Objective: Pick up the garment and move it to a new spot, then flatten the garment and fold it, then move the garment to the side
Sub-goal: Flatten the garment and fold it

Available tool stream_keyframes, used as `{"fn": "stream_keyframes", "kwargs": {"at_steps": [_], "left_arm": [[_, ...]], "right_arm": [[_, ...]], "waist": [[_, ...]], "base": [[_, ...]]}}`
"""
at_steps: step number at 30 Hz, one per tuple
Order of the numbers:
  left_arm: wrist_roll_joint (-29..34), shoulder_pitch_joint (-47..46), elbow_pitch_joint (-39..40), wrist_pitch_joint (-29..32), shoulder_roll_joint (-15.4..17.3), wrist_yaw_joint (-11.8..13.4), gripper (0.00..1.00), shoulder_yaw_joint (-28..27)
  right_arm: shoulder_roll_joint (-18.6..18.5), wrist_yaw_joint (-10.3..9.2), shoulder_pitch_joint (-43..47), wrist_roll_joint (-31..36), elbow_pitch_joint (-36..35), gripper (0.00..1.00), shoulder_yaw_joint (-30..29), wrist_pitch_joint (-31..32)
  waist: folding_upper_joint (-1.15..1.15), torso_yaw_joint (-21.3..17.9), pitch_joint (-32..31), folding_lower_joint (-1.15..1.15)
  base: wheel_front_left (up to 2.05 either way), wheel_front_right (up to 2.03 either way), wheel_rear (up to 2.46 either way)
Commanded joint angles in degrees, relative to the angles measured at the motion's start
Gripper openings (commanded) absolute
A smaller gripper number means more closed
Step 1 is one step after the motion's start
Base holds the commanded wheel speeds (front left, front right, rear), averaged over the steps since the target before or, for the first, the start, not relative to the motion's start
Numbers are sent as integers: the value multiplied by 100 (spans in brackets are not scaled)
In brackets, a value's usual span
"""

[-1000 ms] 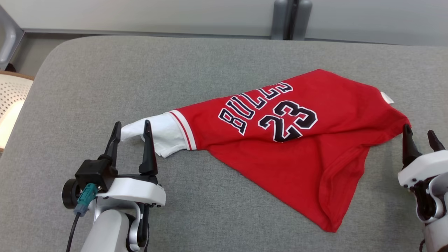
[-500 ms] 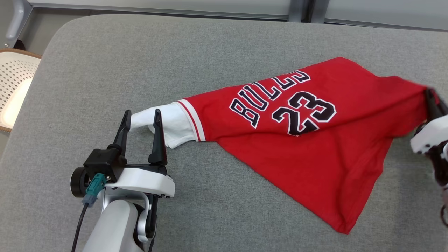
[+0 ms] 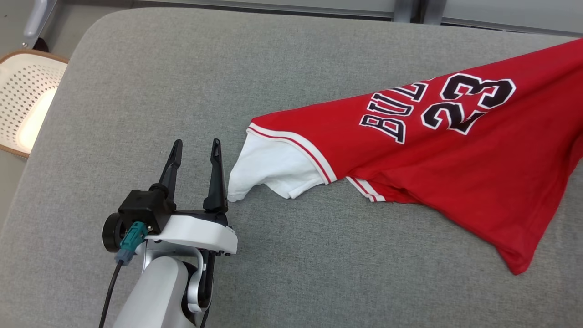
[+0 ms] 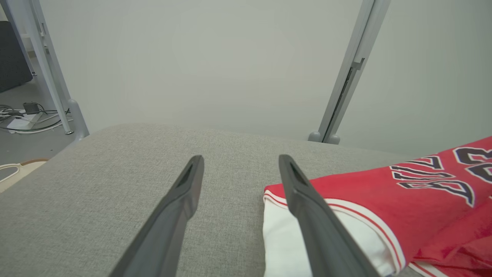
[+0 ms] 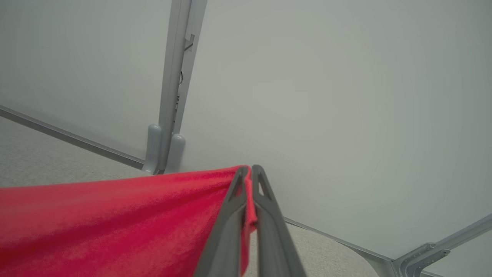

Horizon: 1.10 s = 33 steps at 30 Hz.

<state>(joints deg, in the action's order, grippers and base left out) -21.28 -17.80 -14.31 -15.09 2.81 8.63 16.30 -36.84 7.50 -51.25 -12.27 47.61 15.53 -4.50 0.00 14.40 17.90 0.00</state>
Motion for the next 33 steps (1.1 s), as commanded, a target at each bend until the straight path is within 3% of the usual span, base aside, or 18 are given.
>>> {"fn": "stream_keyframes", "kwargs": {"at_steps": [1,8,11,12,19,24,27,33], "left_arm": [[-22,-70,9,-7,20,10,100,13],[-68,-195,-22,-7,23,40,100,154],[-92,-255,-37,-7,21,59,100,216],[-99,-270,-45,-7,24,62,100,226],[-83,-176,-128,-7,22,54,100,174],[-3,-91,-221,-7,20,-48,100,83],[5,15,-342,-7,24,-128,100,14],[107,264,-823,-6,21,-458,100,-57]], "right_arm": [[-49,-2,-101,53,66,0,71,26],[-282,-3,-816,420,692,0,313,-211],[-142,-3,-1021,445,1002,0,306,-315],[-84,-3,-1050,466,1098,100,326,-322],[334,-2,-955,246,1694,100,234,-430],[737,-2,-555,-130,1604,100,115,-897],[1036,-2,-68,-408,1276,100,98,-1038],[1521,-2,1550,-919,-213,100,-151,-1073]], "waist": [[0,37,37,0],[0,134,209,0],[0,155,231,0],[0,155,223,0],[0,-13,34,0],[0,-289,-240,0],[0,-490,-481,0],[0,-877,-946,0]], "base": [[0,0,0],[0,0,0],[0,0,0],[0,0,0],[0,0,0],[0,0,0],[0,0,0],[0,0,0]]}}
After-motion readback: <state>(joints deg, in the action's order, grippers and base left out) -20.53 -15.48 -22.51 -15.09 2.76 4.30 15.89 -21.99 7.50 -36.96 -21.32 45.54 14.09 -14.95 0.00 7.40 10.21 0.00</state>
